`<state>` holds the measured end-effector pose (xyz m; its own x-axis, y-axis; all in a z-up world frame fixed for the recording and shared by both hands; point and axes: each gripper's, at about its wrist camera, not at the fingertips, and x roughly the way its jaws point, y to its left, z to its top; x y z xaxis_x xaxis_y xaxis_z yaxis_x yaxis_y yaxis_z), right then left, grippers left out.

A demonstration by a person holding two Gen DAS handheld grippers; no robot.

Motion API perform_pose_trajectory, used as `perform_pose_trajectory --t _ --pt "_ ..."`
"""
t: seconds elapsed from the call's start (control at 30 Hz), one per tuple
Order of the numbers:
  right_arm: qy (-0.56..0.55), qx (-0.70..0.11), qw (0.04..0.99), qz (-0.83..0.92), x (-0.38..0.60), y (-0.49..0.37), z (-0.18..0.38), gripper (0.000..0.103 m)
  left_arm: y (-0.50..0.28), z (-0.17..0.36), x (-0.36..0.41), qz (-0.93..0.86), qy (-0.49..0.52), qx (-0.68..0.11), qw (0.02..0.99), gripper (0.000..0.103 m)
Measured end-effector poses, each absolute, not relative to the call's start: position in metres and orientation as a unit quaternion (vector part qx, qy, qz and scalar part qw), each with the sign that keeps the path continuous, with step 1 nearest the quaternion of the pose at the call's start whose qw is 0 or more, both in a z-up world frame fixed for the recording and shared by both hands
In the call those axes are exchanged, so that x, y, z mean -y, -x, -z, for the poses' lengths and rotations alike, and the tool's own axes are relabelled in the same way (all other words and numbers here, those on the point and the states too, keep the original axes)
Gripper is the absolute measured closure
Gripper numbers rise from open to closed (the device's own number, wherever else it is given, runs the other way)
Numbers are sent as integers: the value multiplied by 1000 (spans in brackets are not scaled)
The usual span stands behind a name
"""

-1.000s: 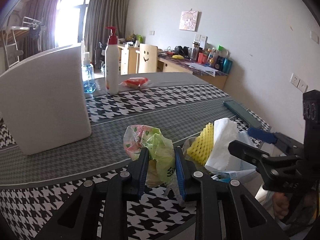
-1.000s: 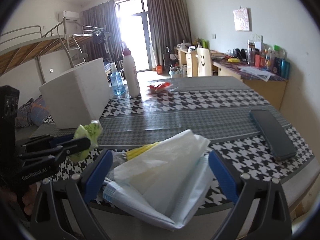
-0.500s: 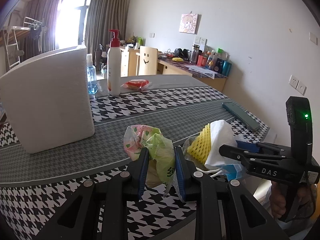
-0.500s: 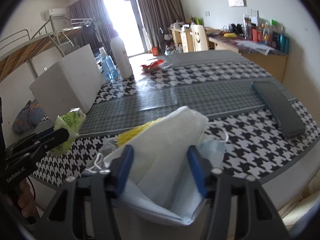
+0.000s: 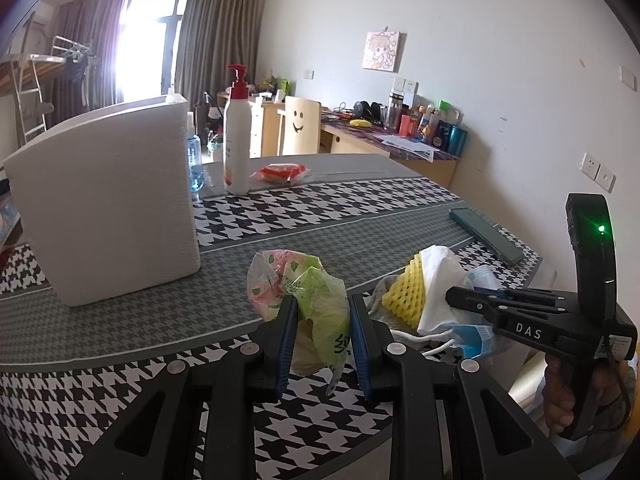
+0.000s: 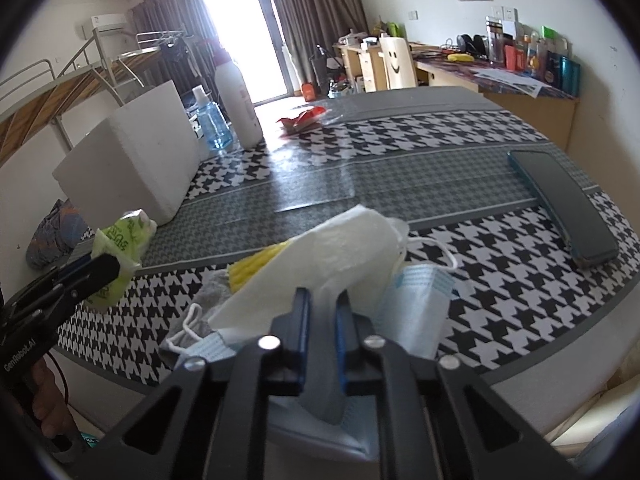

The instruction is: Organize soft objects

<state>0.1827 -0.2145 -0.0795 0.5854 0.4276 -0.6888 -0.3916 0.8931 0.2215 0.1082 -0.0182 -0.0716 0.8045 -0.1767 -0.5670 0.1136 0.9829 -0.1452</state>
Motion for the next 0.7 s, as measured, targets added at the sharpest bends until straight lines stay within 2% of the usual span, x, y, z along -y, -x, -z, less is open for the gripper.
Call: perform_pose_trajectory --t 0.53,0.7 --pt "-29 -337 912 -233 220 -169 46 95 -98 68 12 66 54 -291 953 75" --pt "-9 -354 906 -232 217 -176 54 94 -96 68 13 67 52 -291 953 75"
